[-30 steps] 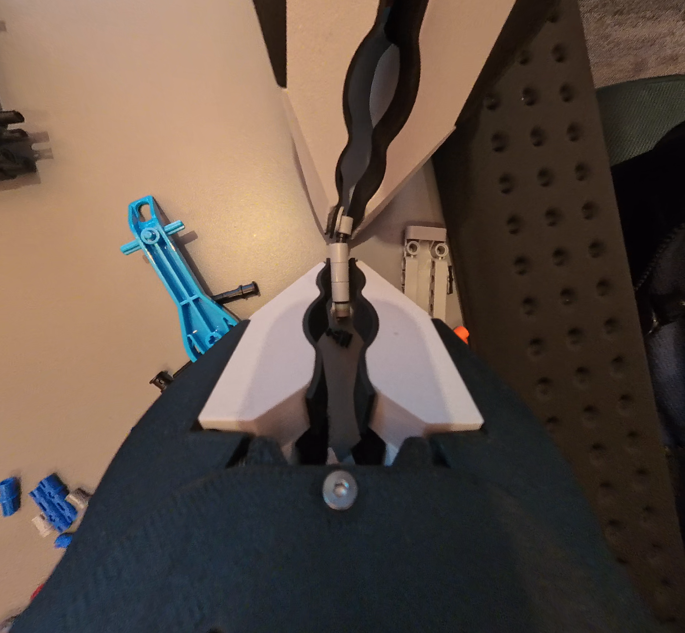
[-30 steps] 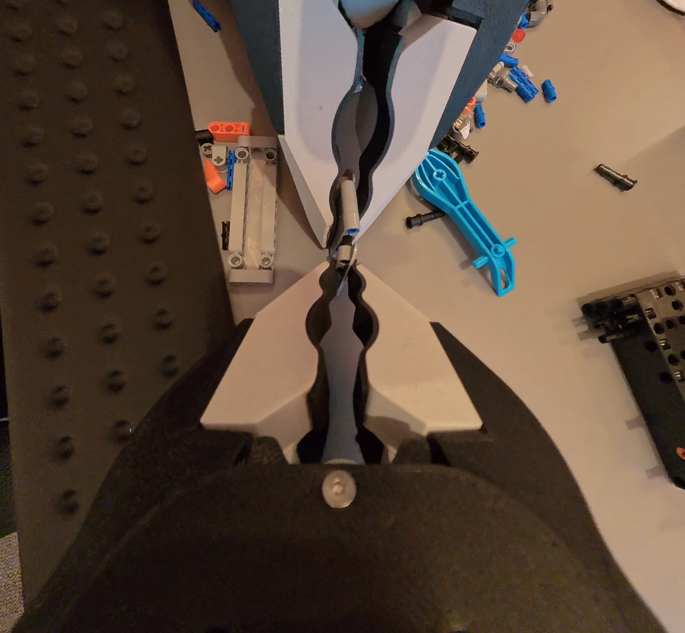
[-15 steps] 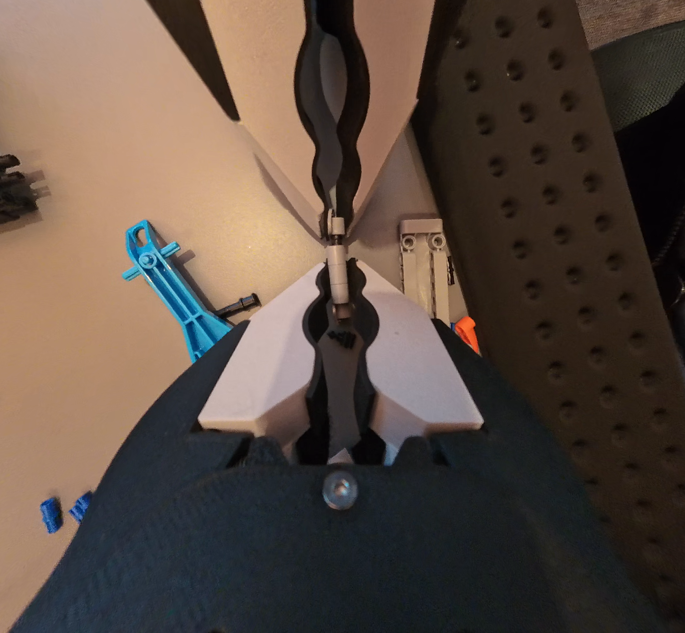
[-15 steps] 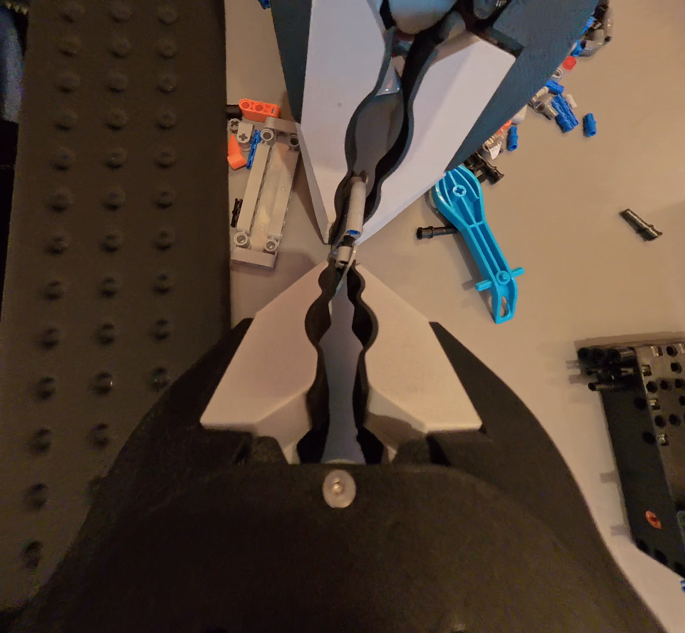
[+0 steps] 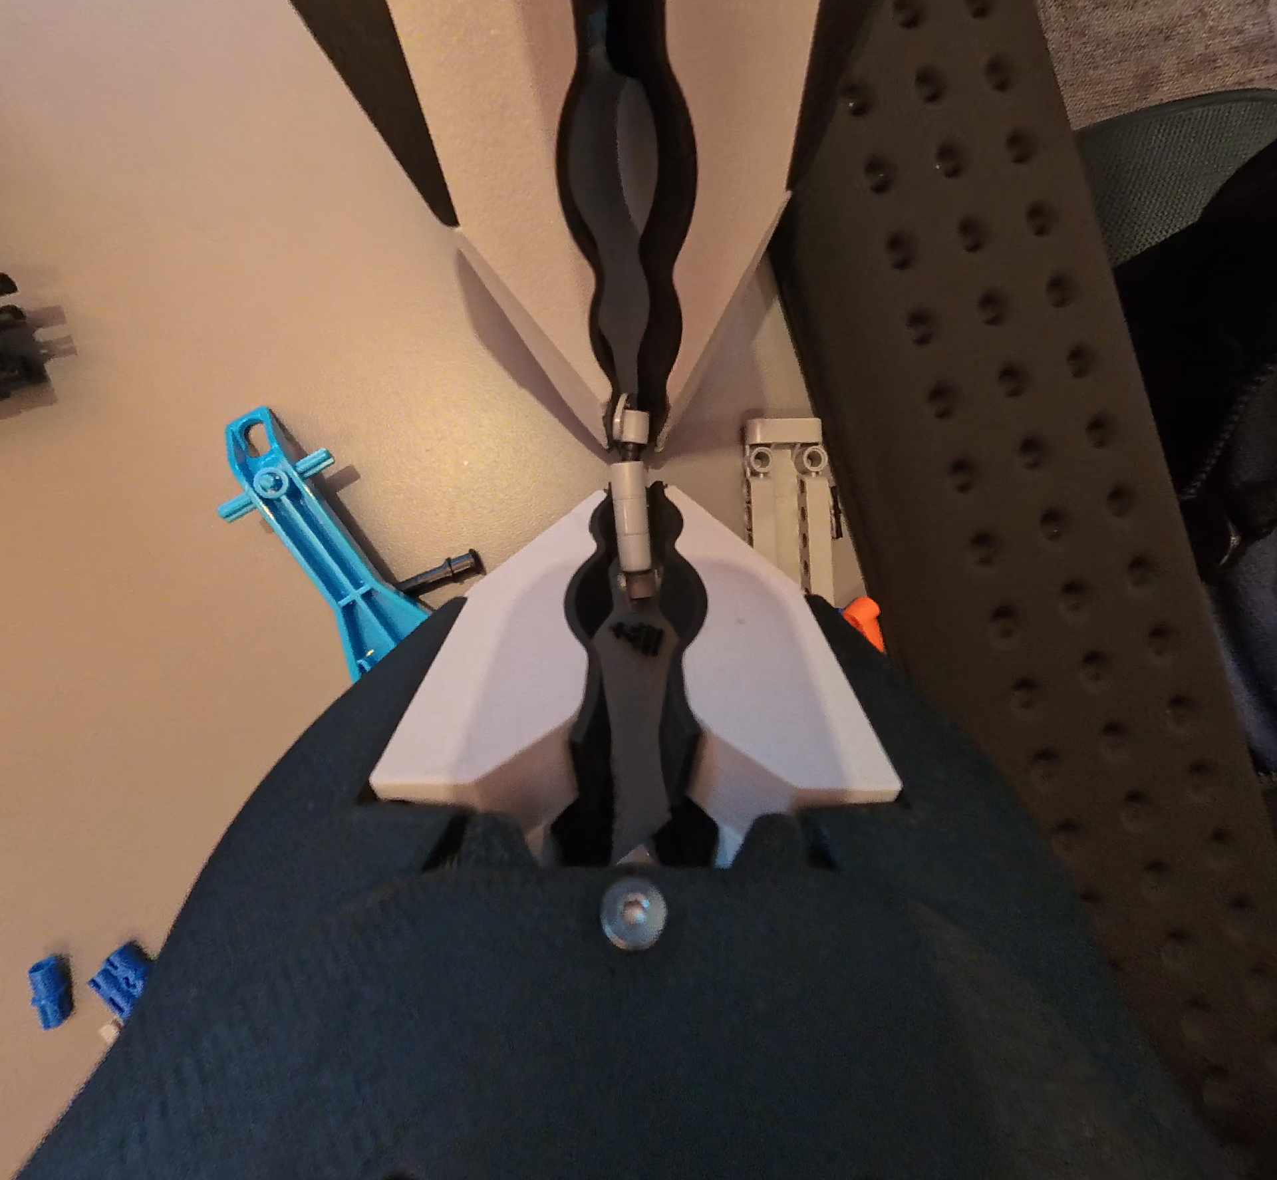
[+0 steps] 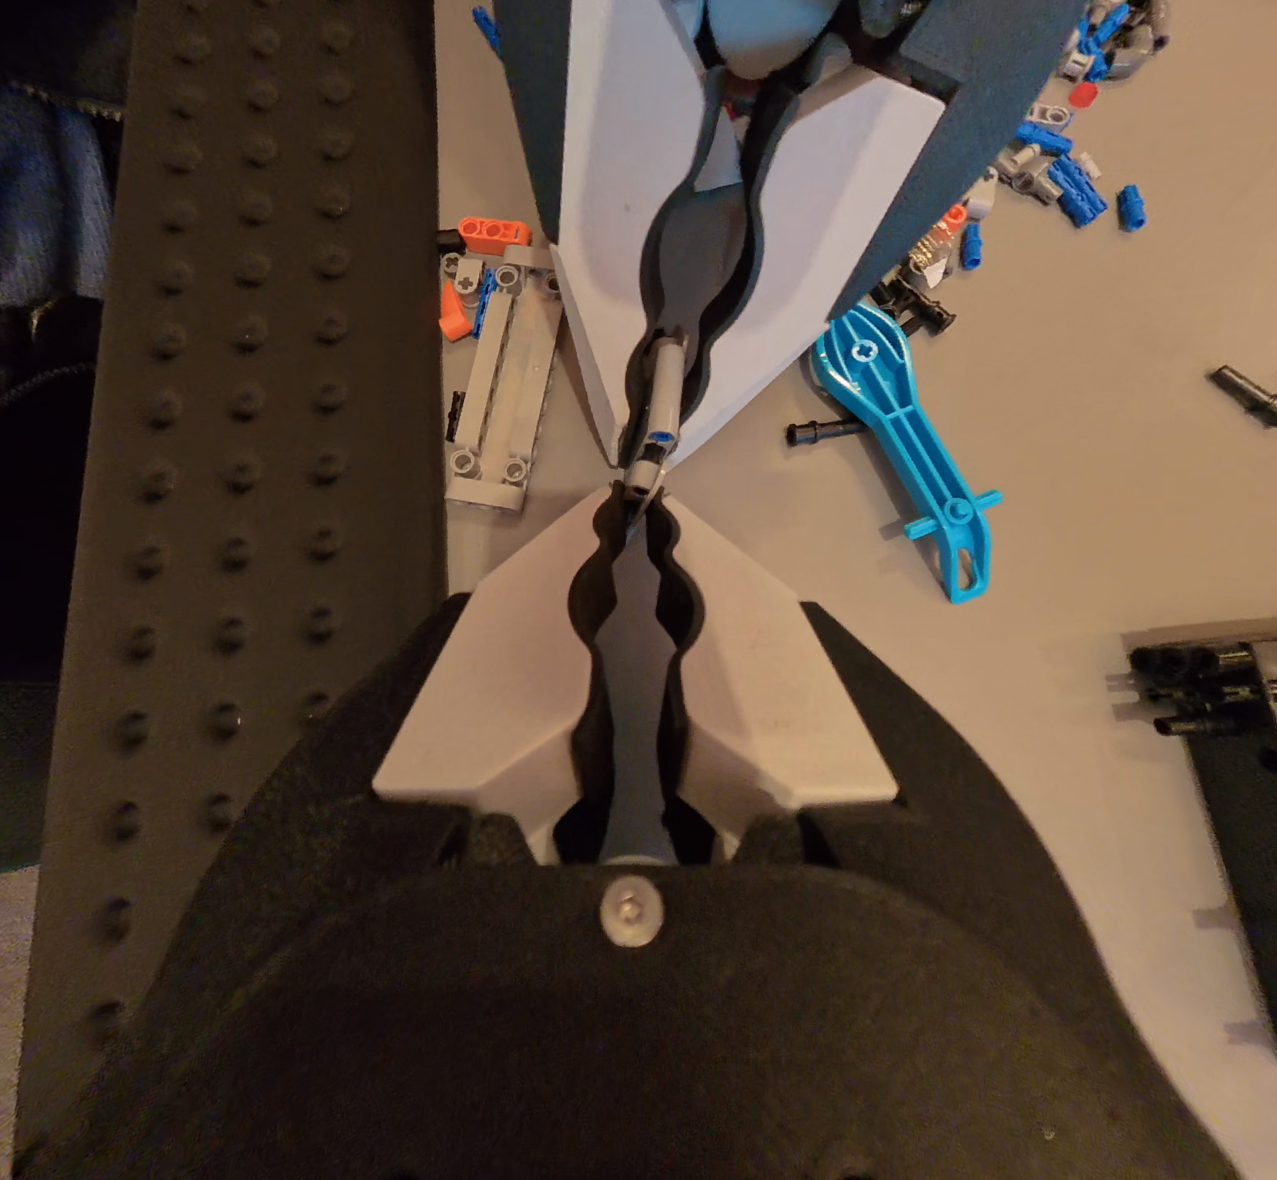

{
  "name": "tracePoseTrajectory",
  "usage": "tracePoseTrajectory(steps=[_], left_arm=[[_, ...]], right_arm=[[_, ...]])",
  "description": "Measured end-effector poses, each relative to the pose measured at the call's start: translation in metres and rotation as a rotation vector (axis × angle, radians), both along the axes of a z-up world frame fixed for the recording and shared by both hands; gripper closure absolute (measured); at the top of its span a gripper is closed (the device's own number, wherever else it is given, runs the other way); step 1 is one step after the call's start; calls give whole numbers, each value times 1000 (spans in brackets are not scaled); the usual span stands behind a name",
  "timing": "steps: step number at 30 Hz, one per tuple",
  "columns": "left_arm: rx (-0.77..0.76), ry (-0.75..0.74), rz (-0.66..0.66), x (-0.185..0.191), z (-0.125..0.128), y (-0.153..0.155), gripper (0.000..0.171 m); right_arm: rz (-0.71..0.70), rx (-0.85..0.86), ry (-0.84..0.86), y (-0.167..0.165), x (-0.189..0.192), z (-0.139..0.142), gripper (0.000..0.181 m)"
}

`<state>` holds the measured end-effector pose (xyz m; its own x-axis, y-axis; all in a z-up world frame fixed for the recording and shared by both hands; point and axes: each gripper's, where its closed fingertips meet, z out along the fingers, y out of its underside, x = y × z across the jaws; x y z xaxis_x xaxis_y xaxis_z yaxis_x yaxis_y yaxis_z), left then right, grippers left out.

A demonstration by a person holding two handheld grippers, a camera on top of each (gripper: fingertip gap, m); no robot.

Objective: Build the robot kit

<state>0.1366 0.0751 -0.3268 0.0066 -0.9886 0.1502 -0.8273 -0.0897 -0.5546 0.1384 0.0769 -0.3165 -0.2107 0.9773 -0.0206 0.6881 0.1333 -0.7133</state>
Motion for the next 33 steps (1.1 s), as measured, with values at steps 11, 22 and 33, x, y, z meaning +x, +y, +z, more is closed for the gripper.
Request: tracePoseTrajectory(steps=[11,22,33], left_arm=[[-9,-2,-7,0,0,-3,168],[14,8,15,3,0,-1,166],[64,45,-2,3,-1,0,168]], right_arm=[[11,-22,5,-5,-3,-2,178],[-39,-39,37,1,-2,1,175],[-30,-16,85,-1,-4,14,177]])
